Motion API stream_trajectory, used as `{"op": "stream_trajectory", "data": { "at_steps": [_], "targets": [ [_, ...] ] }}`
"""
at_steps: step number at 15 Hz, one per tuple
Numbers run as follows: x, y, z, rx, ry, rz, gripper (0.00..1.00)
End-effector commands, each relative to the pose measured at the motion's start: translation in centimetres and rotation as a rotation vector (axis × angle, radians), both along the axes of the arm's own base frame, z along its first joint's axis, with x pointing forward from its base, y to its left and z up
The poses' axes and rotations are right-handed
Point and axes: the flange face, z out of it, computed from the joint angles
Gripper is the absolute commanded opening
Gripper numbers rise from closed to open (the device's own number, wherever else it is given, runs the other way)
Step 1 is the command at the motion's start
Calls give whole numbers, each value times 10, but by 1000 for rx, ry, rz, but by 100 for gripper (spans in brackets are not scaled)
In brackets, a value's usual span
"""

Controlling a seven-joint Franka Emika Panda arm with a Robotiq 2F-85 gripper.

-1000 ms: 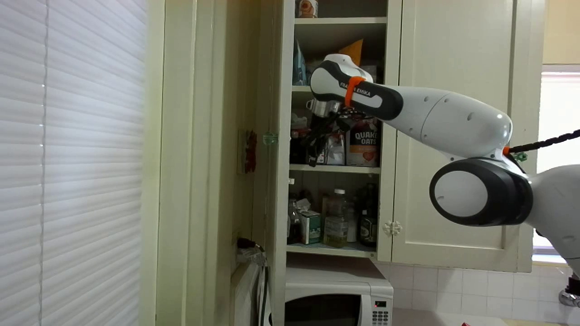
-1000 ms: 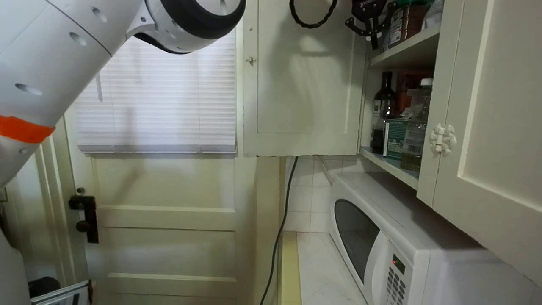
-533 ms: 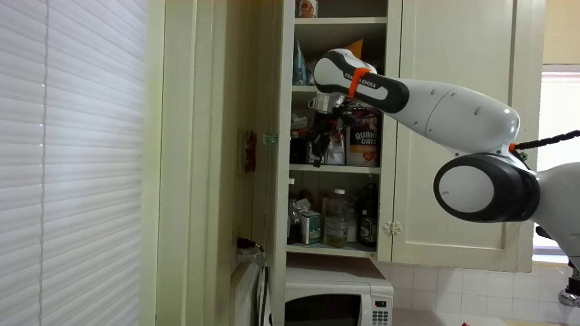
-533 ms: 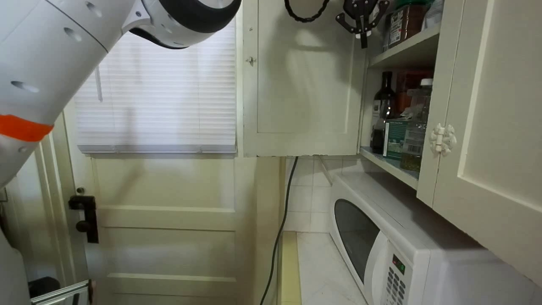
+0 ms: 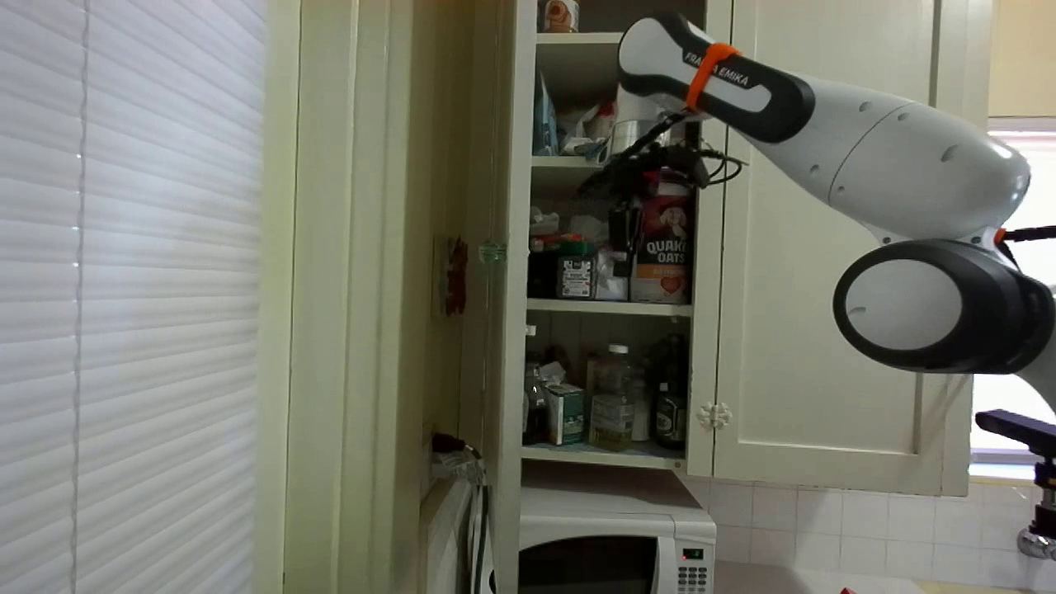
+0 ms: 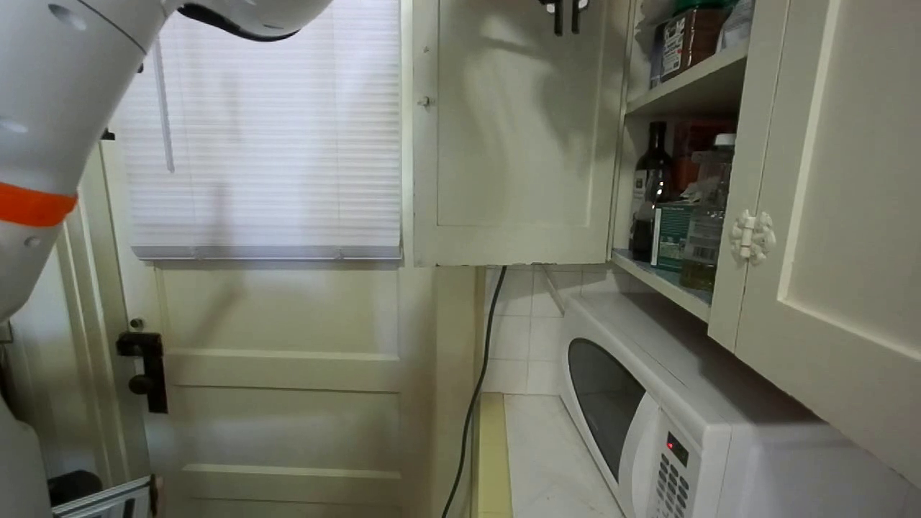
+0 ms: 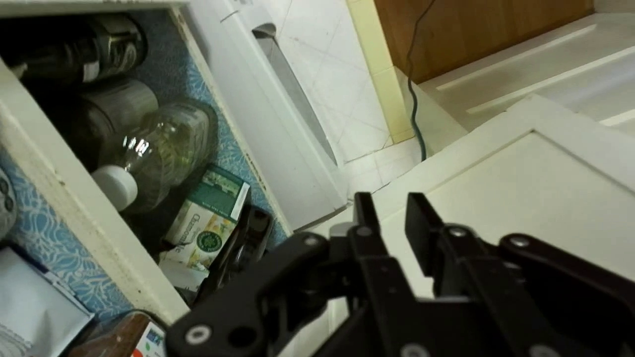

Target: Move one bottle from the counter to the cabinet's second shelf

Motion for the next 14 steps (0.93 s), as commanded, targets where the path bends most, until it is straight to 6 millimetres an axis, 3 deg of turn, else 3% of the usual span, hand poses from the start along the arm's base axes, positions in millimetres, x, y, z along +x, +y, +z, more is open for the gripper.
{"op": "stream_trajectory", "data": {
  "at_steps": [1,3,7,12,14],
  "targets": [
    [-51,-11,24,25,89,-98,56],
    [-83,-16,38,27,138,-166,71],
    [-112,-25,42,56,183,-237,99],
    [-154,-42,41,31,229,-245,100],
    [-165,-46,31,-5,267,-196,100]
  ]
}}
